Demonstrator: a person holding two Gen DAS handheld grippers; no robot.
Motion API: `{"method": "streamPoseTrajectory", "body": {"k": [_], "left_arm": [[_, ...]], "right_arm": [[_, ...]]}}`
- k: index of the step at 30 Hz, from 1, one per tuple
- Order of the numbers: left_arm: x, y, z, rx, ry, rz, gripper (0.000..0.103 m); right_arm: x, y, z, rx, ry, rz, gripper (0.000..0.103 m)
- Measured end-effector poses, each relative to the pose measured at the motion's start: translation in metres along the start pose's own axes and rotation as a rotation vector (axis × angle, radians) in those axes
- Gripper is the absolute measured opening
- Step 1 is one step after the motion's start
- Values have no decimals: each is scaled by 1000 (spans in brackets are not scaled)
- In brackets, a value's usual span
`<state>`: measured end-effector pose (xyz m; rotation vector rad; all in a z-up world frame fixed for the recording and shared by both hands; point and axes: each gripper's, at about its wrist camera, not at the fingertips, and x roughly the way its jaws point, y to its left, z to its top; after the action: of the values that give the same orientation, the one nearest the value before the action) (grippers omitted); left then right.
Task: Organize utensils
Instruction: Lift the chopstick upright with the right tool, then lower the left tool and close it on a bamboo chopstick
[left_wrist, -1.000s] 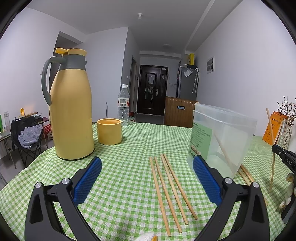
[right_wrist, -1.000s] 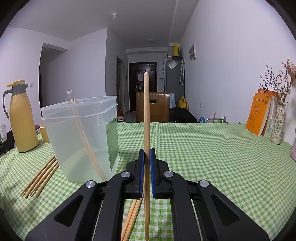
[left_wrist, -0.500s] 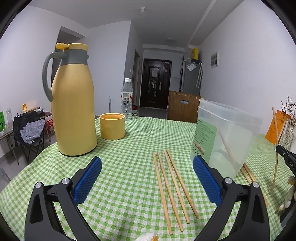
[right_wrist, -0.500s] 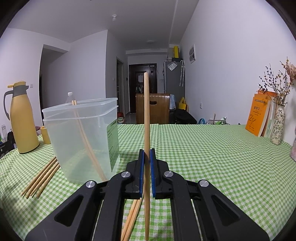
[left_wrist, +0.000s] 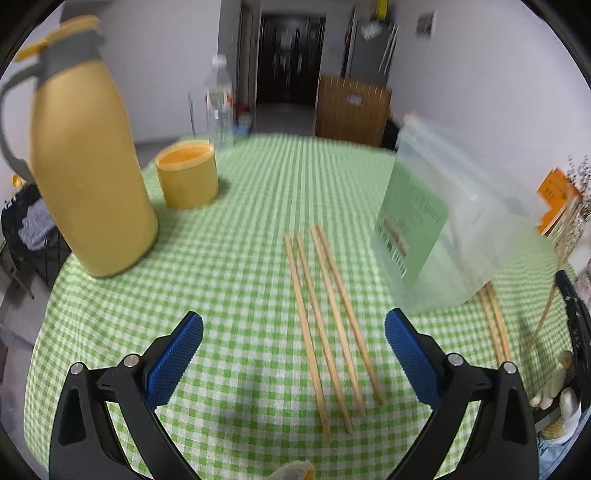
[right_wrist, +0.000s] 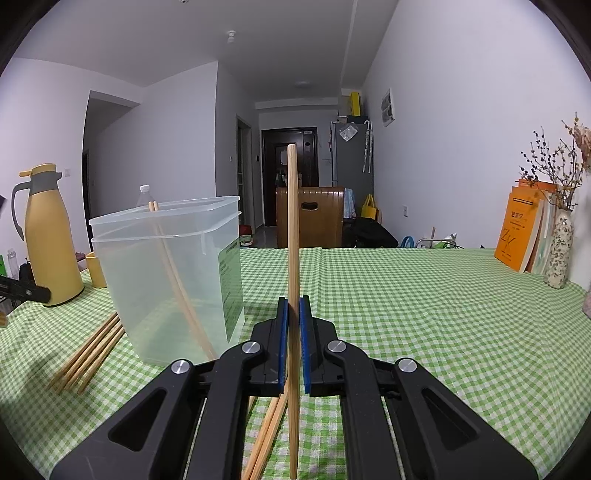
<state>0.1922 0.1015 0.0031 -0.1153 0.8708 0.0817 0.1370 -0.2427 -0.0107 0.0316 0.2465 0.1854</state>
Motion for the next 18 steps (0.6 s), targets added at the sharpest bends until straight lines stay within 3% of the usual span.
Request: {"method": "streamPoseTrajectory", "body": {"k": [10,13,18], "left_arm": [[65,-3,14,-40,273,28,56],[77,-5,12,-35,314,29,43],[89,-10,13,-29,347,20,31]], "right_arm": [[-1,1,0,-7,3,22,7],[-1,0,0,-4,5,27,7],[-1,0,-1,-7,6,35,7]]}}
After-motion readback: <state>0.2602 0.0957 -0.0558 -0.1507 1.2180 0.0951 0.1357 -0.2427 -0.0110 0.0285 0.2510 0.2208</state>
